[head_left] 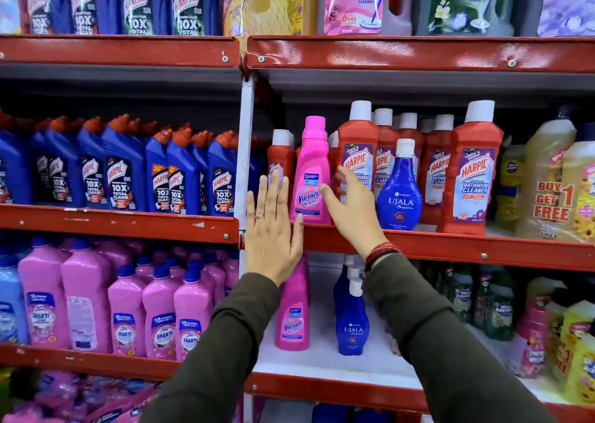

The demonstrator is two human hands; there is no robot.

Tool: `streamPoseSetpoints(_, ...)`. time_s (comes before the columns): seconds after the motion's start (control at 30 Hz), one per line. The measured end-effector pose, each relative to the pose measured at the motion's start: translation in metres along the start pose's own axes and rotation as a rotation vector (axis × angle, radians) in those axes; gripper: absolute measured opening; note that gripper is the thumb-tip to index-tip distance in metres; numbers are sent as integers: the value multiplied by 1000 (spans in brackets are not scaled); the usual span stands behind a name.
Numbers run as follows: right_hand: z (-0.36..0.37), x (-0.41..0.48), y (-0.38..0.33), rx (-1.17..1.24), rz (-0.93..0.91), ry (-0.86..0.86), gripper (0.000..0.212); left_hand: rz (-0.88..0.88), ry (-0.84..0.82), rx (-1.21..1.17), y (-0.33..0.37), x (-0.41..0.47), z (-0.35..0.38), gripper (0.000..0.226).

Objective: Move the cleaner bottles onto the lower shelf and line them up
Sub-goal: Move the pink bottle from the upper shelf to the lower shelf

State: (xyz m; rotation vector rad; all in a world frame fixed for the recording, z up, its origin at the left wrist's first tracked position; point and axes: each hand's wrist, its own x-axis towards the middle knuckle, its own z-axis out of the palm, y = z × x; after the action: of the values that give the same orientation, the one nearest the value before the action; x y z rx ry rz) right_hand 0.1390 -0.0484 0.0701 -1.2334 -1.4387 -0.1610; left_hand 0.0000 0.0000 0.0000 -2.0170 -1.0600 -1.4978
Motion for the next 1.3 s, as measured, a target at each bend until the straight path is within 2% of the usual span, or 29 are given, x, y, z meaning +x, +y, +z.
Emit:
streamPoseSetpoints(0.1,10,11,-1,50,58,-34,53,-43,-65,-9,-9,-8,11,67)
streamPoseSetpoints(0.23,22,15,4,55,100,-51,44,-3,-94,15,-17,-22,27,66)
streamPoseSetpoints(0.4,25,16,11,156,153,-42,55,19,-38,17,-21,-24,35,65)
streamPoseSetpoints(0.77,11,15,1,319,74,77,50,27,-45,46,-23,-25,39,66)
streamPoseSetpoints(0.93,-14,14,-8,393,102,95,49,29,-34,47,-22,-25,38,66)
streamPoseSetpoints(1.1,-32,-14,-9,498,110,29,43,40,-25,29,-22,-27,35,64)
streamPoseSetpoints(1.3,-29,-74,13,488,114,-13,38,42,21,-10,-19,-51,30,65)
